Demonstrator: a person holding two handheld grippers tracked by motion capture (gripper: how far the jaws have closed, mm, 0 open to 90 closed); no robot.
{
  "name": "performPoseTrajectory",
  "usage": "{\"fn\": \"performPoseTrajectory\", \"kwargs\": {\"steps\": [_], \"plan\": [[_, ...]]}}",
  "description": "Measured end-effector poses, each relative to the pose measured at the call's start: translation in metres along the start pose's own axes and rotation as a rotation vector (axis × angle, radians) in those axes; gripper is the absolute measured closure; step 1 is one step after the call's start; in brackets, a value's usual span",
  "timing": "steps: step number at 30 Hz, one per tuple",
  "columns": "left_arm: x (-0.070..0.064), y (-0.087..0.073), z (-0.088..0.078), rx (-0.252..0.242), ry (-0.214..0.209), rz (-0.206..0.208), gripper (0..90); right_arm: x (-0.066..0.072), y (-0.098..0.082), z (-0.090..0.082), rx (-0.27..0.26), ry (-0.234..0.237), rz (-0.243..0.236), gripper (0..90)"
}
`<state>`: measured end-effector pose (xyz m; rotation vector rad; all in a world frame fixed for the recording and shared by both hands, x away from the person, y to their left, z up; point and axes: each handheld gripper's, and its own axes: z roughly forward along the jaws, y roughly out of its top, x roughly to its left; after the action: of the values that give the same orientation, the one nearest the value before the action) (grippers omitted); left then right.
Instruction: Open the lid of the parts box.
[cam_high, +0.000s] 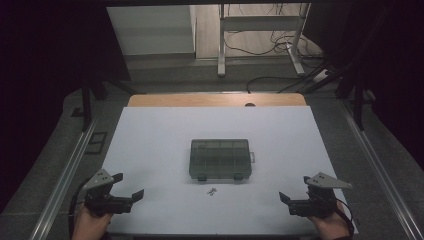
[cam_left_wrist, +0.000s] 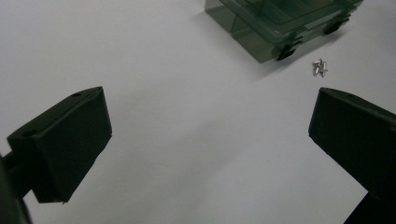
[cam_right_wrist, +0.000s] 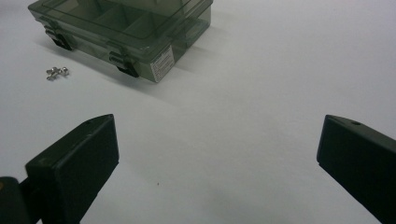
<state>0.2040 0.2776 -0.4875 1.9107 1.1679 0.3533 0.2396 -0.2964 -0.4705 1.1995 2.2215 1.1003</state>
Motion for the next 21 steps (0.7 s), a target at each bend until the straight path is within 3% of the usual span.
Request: {"fn": "performPoseTrajectory", "kwargs": {"steps": [7,21], "plan": [[-0.0001,0.0001,0.0015,0.0,0.012,0.028,1.5,-0.0006,-0.0006,0.0024,0.019,-0.001,-0.002,0.0],[-0.0005,-0.0002,0.0022,-0.015,-0.011,0.055,2.8,0.0005,0.0002,0.0051,0.025,0.002,-0.021,0.0]]}}
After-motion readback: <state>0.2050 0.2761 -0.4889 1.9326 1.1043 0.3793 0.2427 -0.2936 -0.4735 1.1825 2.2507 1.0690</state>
